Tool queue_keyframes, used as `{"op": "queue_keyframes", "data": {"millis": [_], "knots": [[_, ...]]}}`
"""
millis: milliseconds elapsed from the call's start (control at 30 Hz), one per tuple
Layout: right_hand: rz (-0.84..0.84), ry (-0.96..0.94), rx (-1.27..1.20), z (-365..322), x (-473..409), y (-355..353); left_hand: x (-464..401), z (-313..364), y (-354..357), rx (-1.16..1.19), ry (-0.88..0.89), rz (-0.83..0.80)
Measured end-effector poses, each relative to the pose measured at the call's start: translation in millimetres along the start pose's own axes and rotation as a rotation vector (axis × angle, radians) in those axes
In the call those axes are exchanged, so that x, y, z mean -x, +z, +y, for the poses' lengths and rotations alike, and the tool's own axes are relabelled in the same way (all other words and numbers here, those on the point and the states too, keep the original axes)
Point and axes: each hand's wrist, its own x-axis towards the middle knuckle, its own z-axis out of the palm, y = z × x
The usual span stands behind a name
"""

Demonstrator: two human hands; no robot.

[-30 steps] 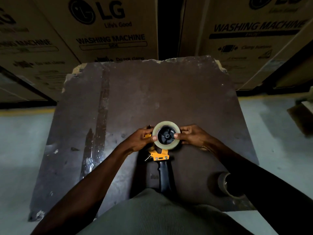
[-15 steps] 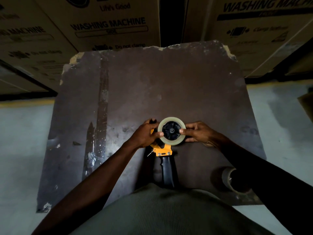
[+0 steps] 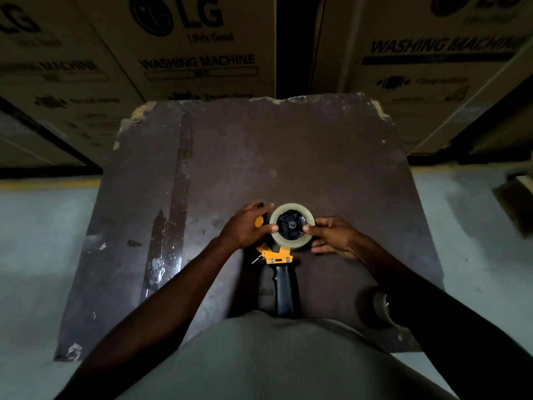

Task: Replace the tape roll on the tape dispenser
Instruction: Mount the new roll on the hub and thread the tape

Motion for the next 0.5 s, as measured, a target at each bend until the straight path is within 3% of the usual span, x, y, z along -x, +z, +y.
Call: {"op": "queue_keyframes", "data": {"millis": [100,267,500], "knots": [[0.037,0.000,-0.006,5.3,2.1,3.6,13.4,3.5,1.1,0.093,-0.005,0.121],[0.102,-0.045,-0.031,17.1,7.8,8.6,61.3,-12.3,12.7,0.090,0.086,0.598],[0.142,-0.090,-0.061,22.7,6.1,14.5,89.6,-30.9,37.0,0.084,0.018,0.524]]}}
